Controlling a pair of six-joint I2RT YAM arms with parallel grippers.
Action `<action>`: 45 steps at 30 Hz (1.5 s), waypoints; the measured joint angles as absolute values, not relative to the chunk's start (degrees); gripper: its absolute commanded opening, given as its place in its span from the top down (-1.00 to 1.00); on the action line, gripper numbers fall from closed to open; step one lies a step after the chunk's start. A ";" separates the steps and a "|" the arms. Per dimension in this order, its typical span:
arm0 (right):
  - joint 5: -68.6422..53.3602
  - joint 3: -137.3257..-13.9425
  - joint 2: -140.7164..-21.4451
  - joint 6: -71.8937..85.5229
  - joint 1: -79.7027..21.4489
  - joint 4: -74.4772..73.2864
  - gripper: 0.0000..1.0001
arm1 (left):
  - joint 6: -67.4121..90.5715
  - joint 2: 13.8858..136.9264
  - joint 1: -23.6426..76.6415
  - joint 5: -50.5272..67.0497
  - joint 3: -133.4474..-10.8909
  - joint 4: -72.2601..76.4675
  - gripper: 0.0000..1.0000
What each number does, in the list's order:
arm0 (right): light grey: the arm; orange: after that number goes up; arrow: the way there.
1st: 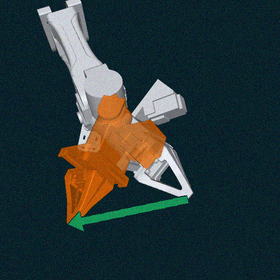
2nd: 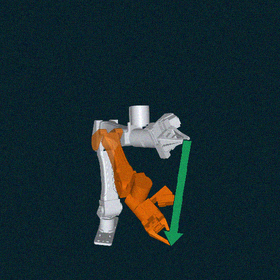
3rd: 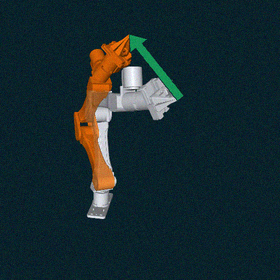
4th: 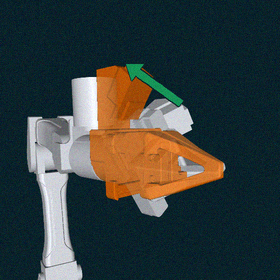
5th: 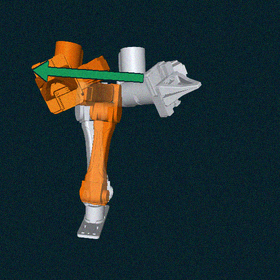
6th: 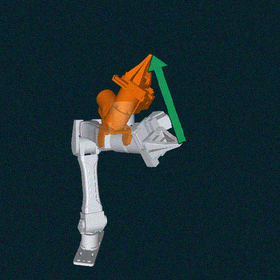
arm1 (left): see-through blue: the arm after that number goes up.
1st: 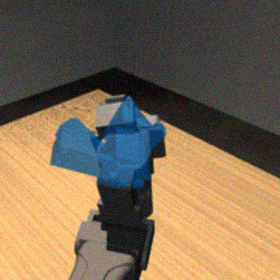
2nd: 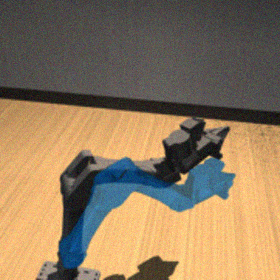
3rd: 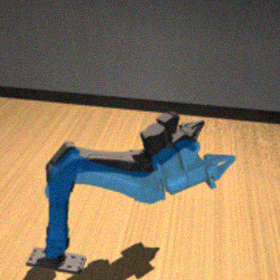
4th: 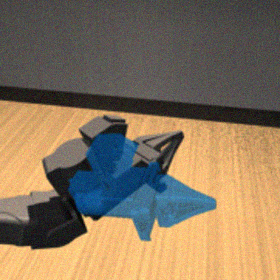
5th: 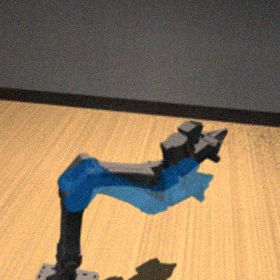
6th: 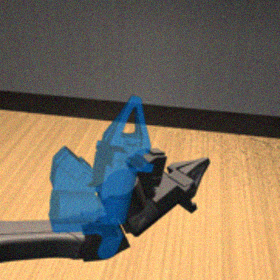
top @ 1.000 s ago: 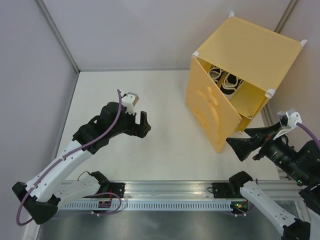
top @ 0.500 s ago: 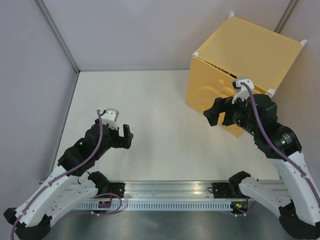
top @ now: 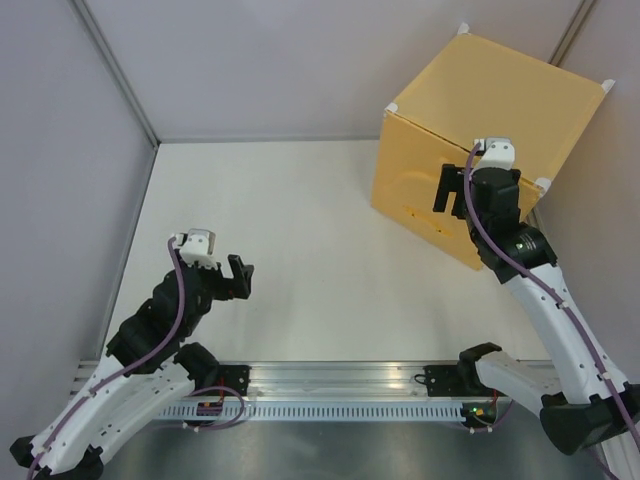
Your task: Place and organize the shoes in the shoe cabinet
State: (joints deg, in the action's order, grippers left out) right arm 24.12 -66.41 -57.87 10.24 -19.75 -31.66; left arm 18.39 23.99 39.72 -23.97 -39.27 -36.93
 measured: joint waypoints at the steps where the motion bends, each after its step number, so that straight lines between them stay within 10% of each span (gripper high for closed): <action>1: 24.67 -65.93 -58.24 10.20 -18.31 -30.65 -0.96 | 18.46 23.40 39.72 -24.08 -38.98 -36.71 -1.00; 25: 12.78 -63.16 -54.41 14.02 -8.27 -30.72 -0.96 | 18.61 22.63 39.72 -25.32 -39.77 -37.45 -1.00; 45: 9.91 -77.19 -27.05 10.90 -8.01 -46.22 -0.96 | 18.61 22.57 39.72 -25.32 -74.96 -59.40 -0.99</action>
State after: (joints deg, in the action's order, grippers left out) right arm 9.91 -77.19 -27.05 10.90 -8.01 -46.22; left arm 18.61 22.57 39.72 -25.32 -74.96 -59.40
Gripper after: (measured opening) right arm 0.978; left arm 0.995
